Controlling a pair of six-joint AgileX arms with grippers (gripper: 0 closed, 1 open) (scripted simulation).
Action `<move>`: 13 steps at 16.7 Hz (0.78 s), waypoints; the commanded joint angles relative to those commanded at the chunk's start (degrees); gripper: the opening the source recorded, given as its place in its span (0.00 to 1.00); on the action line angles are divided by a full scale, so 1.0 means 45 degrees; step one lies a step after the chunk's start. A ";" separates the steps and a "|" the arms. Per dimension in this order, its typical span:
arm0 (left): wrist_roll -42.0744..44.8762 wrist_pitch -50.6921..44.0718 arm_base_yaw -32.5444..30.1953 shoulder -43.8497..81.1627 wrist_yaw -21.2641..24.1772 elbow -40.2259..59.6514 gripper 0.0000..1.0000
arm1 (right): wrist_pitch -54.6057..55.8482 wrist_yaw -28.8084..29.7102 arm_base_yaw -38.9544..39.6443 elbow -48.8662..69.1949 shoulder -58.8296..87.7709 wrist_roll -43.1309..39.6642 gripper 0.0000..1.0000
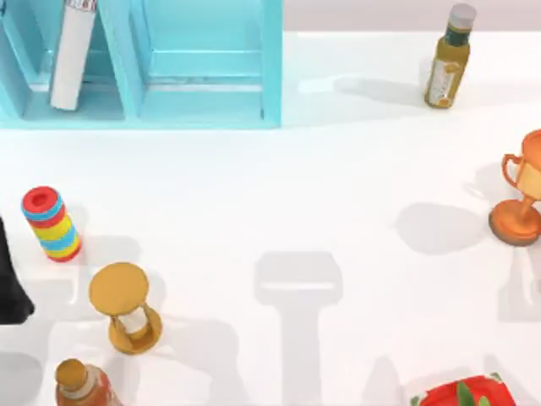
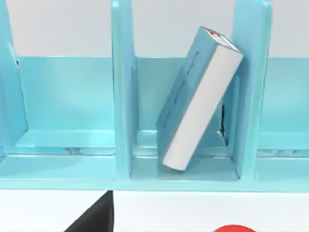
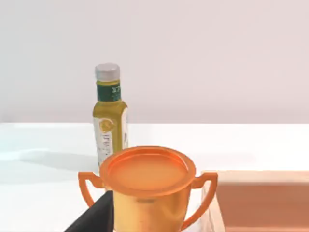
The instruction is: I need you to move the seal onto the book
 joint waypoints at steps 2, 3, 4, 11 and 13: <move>0.0000 0.0000 0.0000 0.0000 0.0000 0.0000 1.00 | 0.0000 0.0000 0.0000 0.0000 0.0000 0.0000 1.00; 0.0033 0.0102 -0.0009 0.0127 -0.0009 0.0057 1.00 | 0.0000 0.0000 0.0000 0.0000 0.0000 0.0000 1.00; 0.0100 0.0313 -0.0029 0.0390 -0.0026 0.0175 1.00 | 0.0000 0.0000 0.0000 0.0000 0.0000 0.0000 1.00; 0.1316 0.4114 -0.0443 0.5956 -0.0273 0.2329 1.00 | 0.0000 0.0000 0.0000 0.0000 0.0000 0.0000 1.00; 0.1790 0.5594 -0.0586 0.8621 -0.0398 0.3147 1.00 | 0.0000 0.0000 0.0000 0.0000 0.0000 0.0000 1.00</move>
